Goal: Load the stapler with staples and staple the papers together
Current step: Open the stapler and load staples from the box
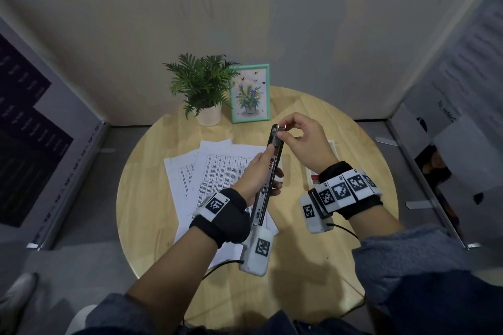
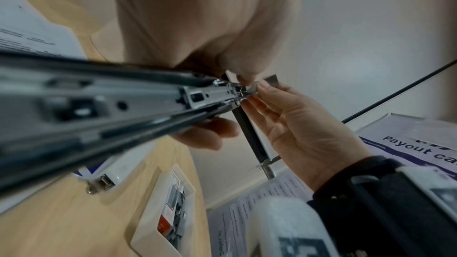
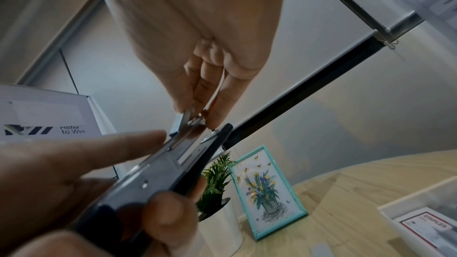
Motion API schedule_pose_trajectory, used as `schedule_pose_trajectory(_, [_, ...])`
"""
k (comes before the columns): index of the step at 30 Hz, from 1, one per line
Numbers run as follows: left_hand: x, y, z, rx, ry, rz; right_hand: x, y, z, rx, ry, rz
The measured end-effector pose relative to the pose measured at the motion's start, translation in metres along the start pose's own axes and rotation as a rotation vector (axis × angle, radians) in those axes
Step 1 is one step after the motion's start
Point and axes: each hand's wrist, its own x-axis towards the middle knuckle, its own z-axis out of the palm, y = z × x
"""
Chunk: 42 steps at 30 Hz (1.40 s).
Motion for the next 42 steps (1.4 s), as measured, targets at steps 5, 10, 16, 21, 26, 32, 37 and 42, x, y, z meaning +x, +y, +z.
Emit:
schedule_pose_trajectory(5, [0.0043,-0.0017,0.0003,0.035,0.073,0.023,-0.0017,-0.0027,-0.0017,-0.004,-0.023,-0.02])
schedule_pose_trajectory(10, [0.005,-0.0034,-0.002,0.033,0.102,0.027,-0.0025,-0.0047,-0.0024,-0.036,-0.057,-0.028])
schedule_pose_trajectory(16, [0.0054,-0.0054,-0.0024,0.031,0.09,0.03,-0.0029,-0.0088,-0.001,-0.062,-0.061,-0.045])
schedule_pose_trajectory(21, [0.0065,-0.0033,-0.0021,0.048,0.091,0.024,-0.0023,-0.0068,-0.0005,-0.05,-0.031,-0.027])
schedule_pose_trajectory(26, [0.0081,-0.0052,-0.0009,0.048,0.081,0.019,-0.0031,-0.0059,-0.0011,-0.088,-0.042,-0.027])
schedule_pose_trajectory(32, [0.0085,-0.006,0.0013,0.049,0.094,0.033,-0.0071,-0.0056,-0.0008,-0.178,-0.042,-0.074])
schedule_pose_trajectory(37, [0.0084,-0.0023,0.0049,-0.029,0.078,0.048,-0.0087,-0.0021,0.005,-0.238,-0.041,-0.171])
schedule_pose_trajectory(42, [0.0046,0.0028,0.0037,-0.026,0.064,0.068,-0.008,-0.0009,0.0054,-0.186,0.023,-0.149])
